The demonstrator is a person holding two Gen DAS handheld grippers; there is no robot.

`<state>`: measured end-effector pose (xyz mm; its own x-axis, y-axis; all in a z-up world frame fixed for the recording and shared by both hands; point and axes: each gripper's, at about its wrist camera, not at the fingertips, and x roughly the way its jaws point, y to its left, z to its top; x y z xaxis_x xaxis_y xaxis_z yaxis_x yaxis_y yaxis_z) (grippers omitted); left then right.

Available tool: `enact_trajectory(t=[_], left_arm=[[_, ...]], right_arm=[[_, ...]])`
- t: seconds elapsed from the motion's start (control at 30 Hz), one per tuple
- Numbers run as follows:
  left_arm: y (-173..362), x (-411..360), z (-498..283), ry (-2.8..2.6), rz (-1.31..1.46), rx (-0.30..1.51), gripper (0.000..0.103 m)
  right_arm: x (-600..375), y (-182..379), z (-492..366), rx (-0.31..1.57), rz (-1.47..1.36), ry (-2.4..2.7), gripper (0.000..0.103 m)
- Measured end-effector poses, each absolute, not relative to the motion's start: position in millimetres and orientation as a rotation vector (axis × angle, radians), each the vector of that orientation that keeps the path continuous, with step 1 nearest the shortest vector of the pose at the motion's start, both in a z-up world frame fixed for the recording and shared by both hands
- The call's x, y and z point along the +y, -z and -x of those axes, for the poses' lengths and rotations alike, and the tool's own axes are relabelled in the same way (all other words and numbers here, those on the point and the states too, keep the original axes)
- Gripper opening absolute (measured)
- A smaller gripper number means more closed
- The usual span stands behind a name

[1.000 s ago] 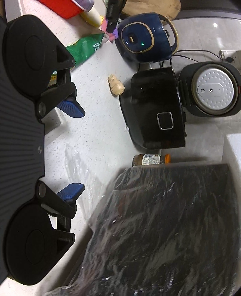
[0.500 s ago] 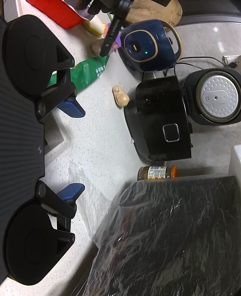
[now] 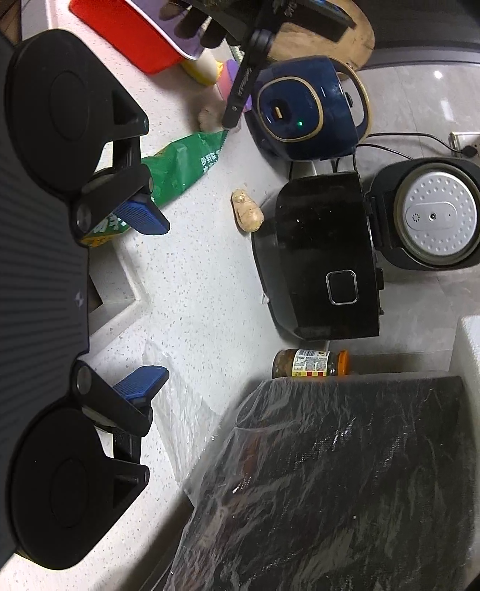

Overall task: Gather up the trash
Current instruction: 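Grasp the green snack wrapper with the right gripper while the left holds the garlic, then carry garlic and green wrapper down into the green bin and open both grippers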

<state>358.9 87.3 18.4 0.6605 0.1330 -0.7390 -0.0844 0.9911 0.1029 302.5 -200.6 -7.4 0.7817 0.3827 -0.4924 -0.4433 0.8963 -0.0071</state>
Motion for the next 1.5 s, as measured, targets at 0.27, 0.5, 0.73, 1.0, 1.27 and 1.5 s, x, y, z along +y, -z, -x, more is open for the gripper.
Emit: enact_trajectory(t=[0.27, 0.5, 0.73, 1.0, 1.27, 1.5], left_arm=[[-2.7, 86.2, -380.4, -0.119, 0.051, 0.891, 0.046], [1.5, 99.5, -374.7, -0.068, 0.132, 0.880, 0.044], [-35.6, 106.5, -320.2, -0.019, 0.160, 0.690, 0.044], [-62.7, 79.3, -248.8, 0.068, 0.106, 0.604, 0.044], [-58.3, 16.9, -196.7, 0.247, 0.056, 0.615, 0.044], [-5.1, -36.4, -157.7, 0.438, 0.132, 0.650, 0.044]], right_arm=[[-197.9, 0.3, -293.8, 0.499, 0.117, -0.493, 0.079], [-181.4, -12.4, -297.4, 0.536, 0.042, -0.616, 0.081], [-114.7, 16.1, -307.7, 0.623, 0.193, -0.678, 0.083], [-91.9, 41.0, -292.2, 0.618, 0.311, -0.587, 0.035], [-143.8, 29.9, -230.0, 0.560, 0.164, -0.555, 0.029], [-218.6, 50.8, -172.4, 0.551, 0.023, -0.423, 0.029]])
